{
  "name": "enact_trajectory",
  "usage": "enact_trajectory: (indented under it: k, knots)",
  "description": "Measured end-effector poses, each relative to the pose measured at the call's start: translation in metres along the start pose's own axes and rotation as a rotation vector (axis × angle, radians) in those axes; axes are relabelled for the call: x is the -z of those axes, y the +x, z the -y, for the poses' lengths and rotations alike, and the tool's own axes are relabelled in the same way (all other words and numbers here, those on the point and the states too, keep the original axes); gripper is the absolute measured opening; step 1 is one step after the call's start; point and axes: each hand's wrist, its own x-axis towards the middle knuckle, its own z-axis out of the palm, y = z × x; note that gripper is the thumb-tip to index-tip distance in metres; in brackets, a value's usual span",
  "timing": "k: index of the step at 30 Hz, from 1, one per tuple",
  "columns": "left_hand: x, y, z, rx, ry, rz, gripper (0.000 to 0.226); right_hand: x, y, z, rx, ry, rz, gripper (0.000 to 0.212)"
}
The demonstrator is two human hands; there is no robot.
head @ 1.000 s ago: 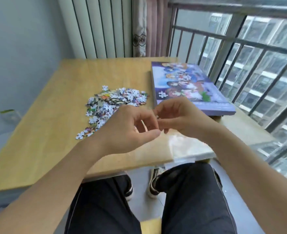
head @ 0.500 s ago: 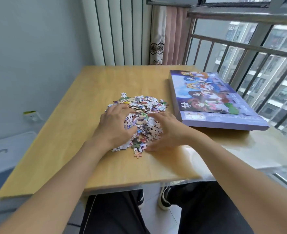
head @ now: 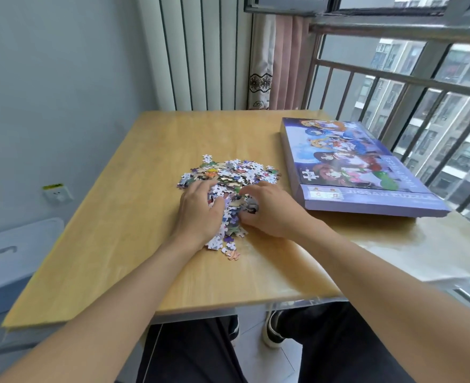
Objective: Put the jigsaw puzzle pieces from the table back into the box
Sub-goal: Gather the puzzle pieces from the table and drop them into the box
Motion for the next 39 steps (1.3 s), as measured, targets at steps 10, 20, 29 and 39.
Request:
enact_trajectory:
  k: [10,20,29,39]
  knots:
    - [0.002,0.004,0.003,0.107,-0.102,-0.049,0.042,-0.007,-0.025,0.013,-0.370,-0.040,-0.057,0.097]
    - [-0.017,0.011,-0.012,0.257,-0.365,-0.230,0.034,0.002,0.000,0.041,-0.292,0.096,-0.073,0.027]
    - [-0.019,0.007,-0.003,0.185,-0.440,-0.171,0.033,0.018,0.015,0.032,-0.592,0.841,-0.036,0.022]
    - [-0.015,0.005,0.000,0.096,-0.712,-0.203,0.037,0.029,0.036,0.046,-0.674,0.967,0.266,0.059]
